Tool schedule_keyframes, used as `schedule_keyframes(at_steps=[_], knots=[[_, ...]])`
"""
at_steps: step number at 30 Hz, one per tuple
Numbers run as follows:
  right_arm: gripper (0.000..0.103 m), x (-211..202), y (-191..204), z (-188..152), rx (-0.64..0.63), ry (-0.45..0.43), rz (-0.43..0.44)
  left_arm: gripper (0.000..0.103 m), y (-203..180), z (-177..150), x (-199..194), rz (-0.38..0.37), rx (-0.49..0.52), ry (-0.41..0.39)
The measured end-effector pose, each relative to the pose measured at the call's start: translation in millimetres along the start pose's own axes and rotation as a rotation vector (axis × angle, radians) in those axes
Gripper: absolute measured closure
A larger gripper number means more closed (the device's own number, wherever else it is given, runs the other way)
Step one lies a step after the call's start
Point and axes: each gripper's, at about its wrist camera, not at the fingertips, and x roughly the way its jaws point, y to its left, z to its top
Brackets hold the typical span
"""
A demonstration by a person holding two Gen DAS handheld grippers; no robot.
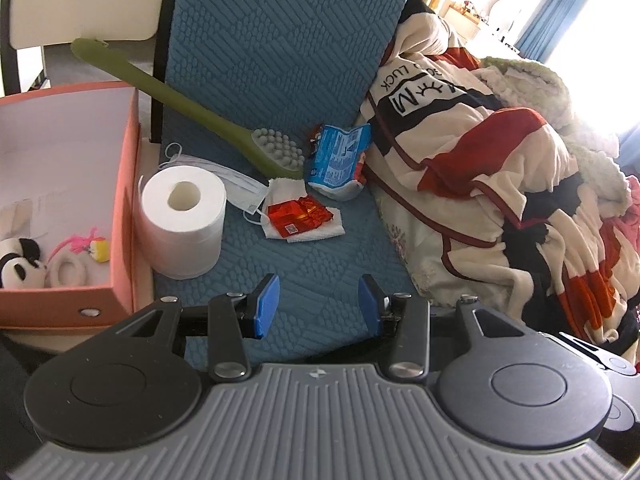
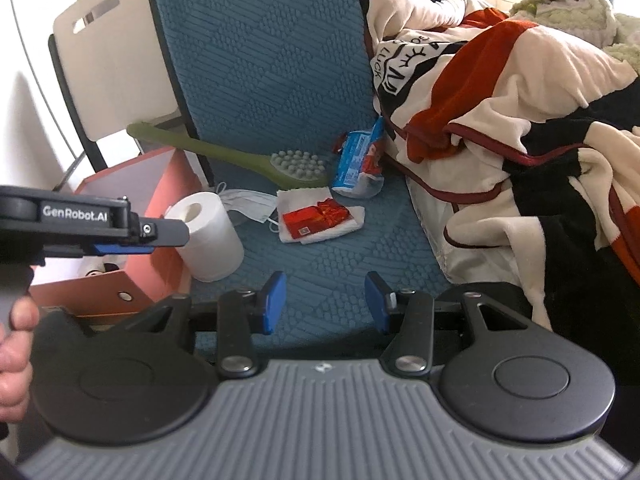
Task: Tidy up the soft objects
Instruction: 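Withdraw both tools from the box back over the chair seat, then close the left tool on the white face mask while the right tool grips the red foil wrapper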
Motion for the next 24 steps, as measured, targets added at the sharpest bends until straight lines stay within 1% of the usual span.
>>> schedule_keyframes(at_steps=[4, 11, 12, 14, 21, 24], knots=[[0.056, 11.6, -7.3, 7.9, -0.007, 0.01, 0.004, 0.053, -2.8, 10.9, 17.5, 0.004, 0.008, 0.02], [0.056, 36.8, -21.0, 20.8, -0.017, 0.028, 0.009, 0.053, -3.2, 30.1, 45.8, 0.034, -0.003, 0.037], [0.056, 40.9, -22.6, 22.7, -0.018, 0.032, 0.012, 0.052, -3.2, 33.0, 49.3, 0.036, 0.0, 0.037], [0.056, 49.1, -25.0, 25.7, -0.019, 0.042, 0.016, 0.047, -2.5, 38.7, 56.0, 0.045, 0.006, 0.041], [0.056, 75.0, -31.3, 38.2, -0.036, 0.06, 0.043, 0.046, 2.8, 59.9, 79.9, 0.057, -0.003, 0.052], [0.056, 87.7, -34.5, 44.1, -0.039, 0.069, 0.046, 0.046, 3.4, 68.3, 91.5, 0.067, 0.02, 0.071]])
